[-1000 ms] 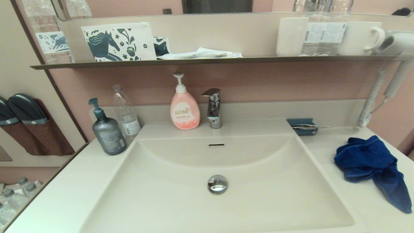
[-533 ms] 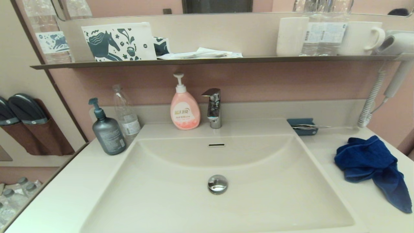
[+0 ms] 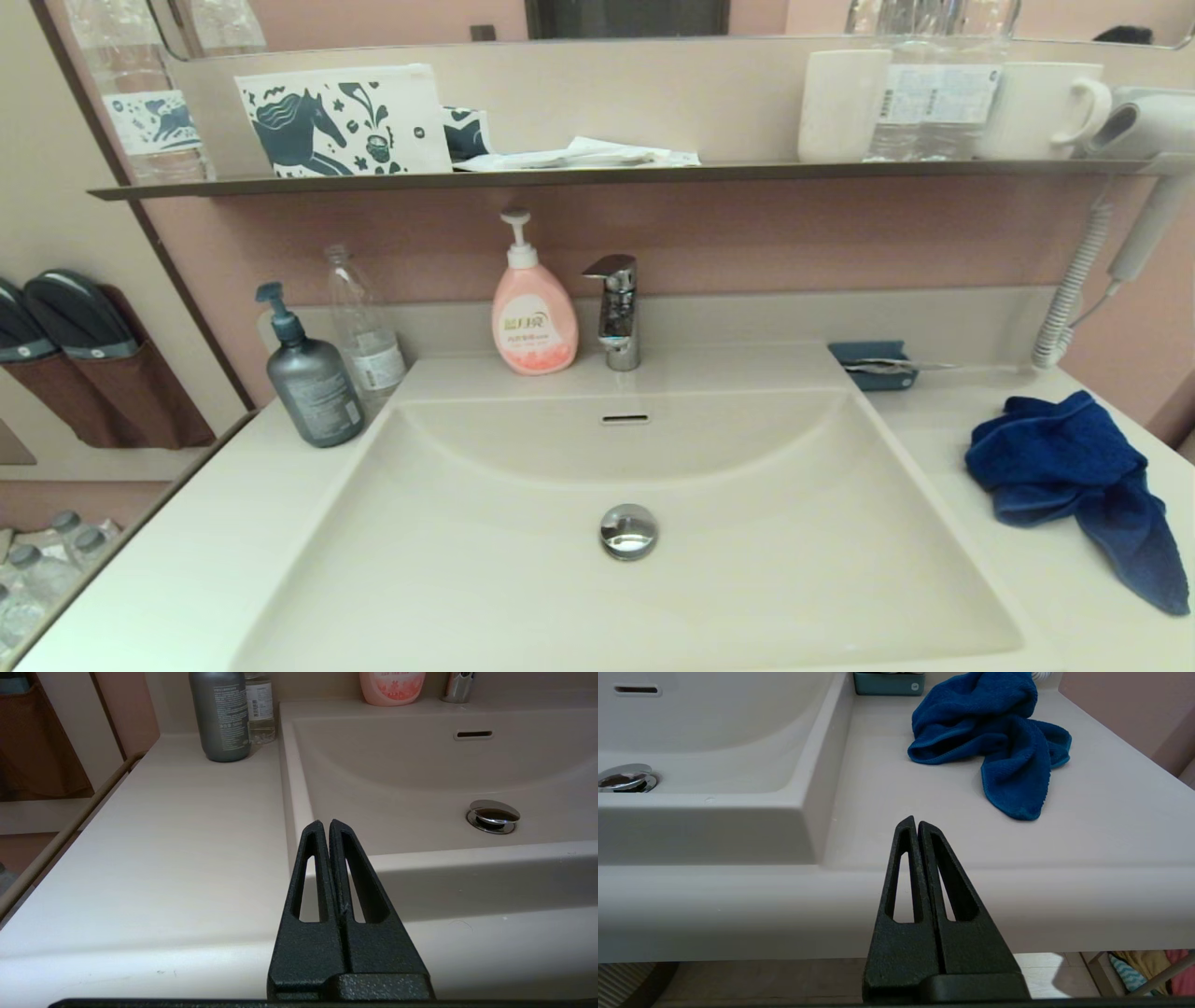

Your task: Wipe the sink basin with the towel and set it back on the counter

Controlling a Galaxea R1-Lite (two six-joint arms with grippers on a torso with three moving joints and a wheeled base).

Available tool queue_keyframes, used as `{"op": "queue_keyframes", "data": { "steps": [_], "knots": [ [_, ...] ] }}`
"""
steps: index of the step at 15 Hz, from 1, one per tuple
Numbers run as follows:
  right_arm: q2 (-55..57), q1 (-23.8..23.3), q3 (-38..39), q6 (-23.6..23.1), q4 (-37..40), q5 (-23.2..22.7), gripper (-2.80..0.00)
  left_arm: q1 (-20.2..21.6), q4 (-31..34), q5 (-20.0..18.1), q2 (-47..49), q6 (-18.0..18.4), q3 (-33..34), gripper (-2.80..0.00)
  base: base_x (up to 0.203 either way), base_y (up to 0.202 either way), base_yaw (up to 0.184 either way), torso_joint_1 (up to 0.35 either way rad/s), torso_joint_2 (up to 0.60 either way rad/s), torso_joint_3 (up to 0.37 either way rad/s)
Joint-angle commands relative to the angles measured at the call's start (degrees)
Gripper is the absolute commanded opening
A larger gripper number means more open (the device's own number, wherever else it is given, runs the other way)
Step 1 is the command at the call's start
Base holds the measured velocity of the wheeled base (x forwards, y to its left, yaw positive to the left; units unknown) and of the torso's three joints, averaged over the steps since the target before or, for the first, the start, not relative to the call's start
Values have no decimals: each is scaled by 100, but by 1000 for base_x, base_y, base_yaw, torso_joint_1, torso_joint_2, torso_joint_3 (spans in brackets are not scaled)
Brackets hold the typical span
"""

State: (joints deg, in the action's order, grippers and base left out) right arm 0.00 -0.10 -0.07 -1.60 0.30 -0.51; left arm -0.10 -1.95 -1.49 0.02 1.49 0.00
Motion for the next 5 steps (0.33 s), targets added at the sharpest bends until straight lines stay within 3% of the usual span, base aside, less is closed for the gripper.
{"op": "queue_keyframes", "data": {
  "steps": [1, 5],
  "knots": [
    [1, 1, -1, -7, -3, -2, -280, 1, -7, -1, 6, 1, 0, -280, 0, 0, 0, 0, 0, 0],
    [0, 1, 7, 116, -24, 16, -280, 1, -4, -1, 5, 1, 0, -280, 0, 0, 0, 0, 0, 0]
  ]
}}
